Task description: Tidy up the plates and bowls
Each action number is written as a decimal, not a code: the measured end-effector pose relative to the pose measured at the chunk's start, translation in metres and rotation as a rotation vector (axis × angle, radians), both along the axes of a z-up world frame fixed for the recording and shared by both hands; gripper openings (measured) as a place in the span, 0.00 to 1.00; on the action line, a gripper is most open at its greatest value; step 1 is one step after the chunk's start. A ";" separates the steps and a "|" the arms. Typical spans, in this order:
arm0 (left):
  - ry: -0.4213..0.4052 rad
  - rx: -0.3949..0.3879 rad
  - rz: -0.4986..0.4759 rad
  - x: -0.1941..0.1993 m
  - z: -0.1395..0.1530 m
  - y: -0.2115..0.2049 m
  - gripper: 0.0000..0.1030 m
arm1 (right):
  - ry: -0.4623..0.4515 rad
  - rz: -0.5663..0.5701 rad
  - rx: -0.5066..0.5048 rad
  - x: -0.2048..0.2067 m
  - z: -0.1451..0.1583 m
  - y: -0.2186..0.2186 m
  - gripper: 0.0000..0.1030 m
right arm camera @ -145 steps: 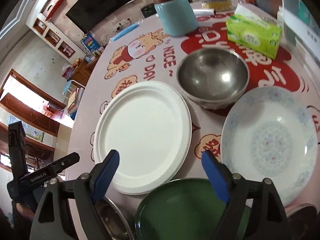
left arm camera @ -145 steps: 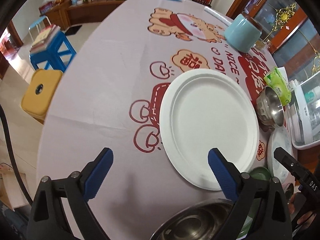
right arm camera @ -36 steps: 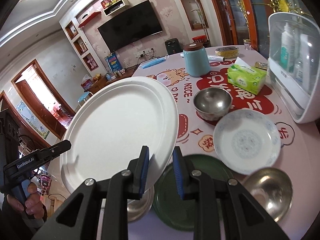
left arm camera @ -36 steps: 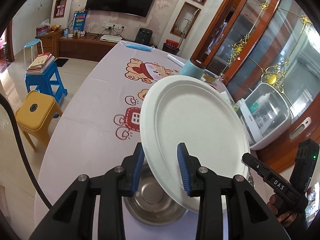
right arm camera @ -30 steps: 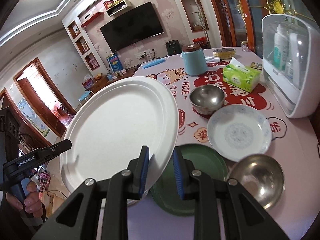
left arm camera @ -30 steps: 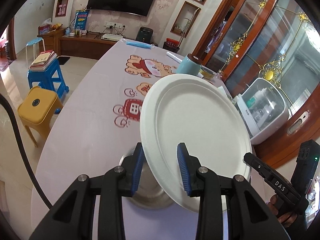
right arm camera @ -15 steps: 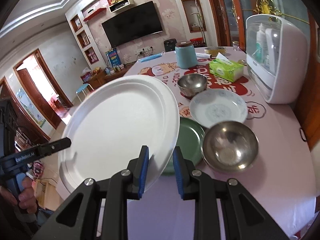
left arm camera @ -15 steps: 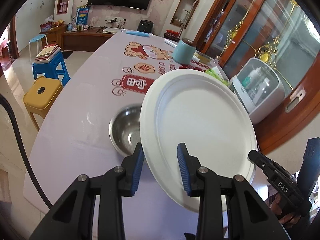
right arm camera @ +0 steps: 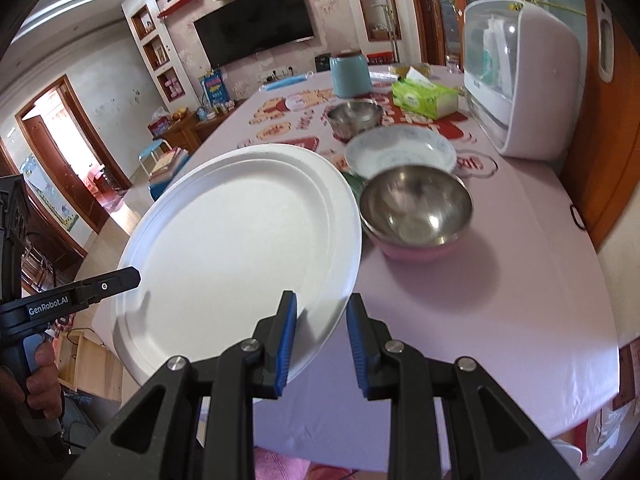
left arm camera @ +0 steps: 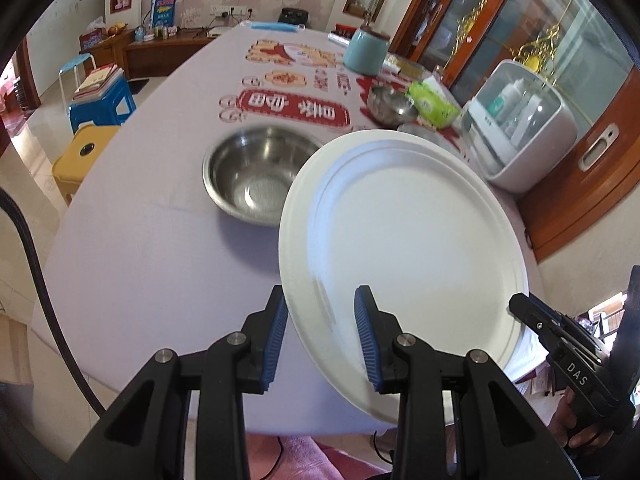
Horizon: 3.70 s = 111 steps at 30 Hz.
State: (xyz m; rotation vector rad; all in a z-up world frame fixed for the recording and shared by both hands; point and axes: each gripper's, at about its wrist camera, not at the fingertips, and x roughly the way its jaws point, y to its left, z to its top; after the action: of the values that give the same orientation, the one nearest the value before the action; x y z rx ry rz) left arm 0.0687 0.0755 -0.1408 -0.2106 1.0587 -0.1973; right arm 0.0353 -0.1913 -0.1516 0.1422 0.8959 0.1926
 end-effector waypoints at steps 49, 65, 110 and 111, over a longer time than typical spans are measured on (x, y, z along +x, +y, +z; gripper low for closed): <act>0.237 0.177 -0.074 -0.005 -0.098 -0.049 0.32 | 0.280 -0.025 -0.073 -0.003 -0.090 -0.017 0.26; 0.256 0.225 -0.059 0.007 -0.098 -0.065 0.44 | 0.281 0.006 -0.065 0.000 -0.089 -0.017 0.39; -0.014 0.099 -0.397 0.026 0.024 -0.044 0.76 | 0.006 -0.308 -0.059 -0.039 0.009 0.018 0.64; -0.014 0.096 -0.401 0.027 0.027 -0.045 0.76 | 0.005 -0.307 -0.050 -0.041 0.011 0.017 0.64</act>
State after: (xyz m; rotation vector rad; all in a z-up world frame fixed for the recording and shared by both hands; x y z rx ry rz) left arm 0.0958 0.0305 -0.1143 0.0931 1.0858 -0.5066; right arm -0.0057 -0.1743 -0.1411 0.2314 0.8716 -0.1162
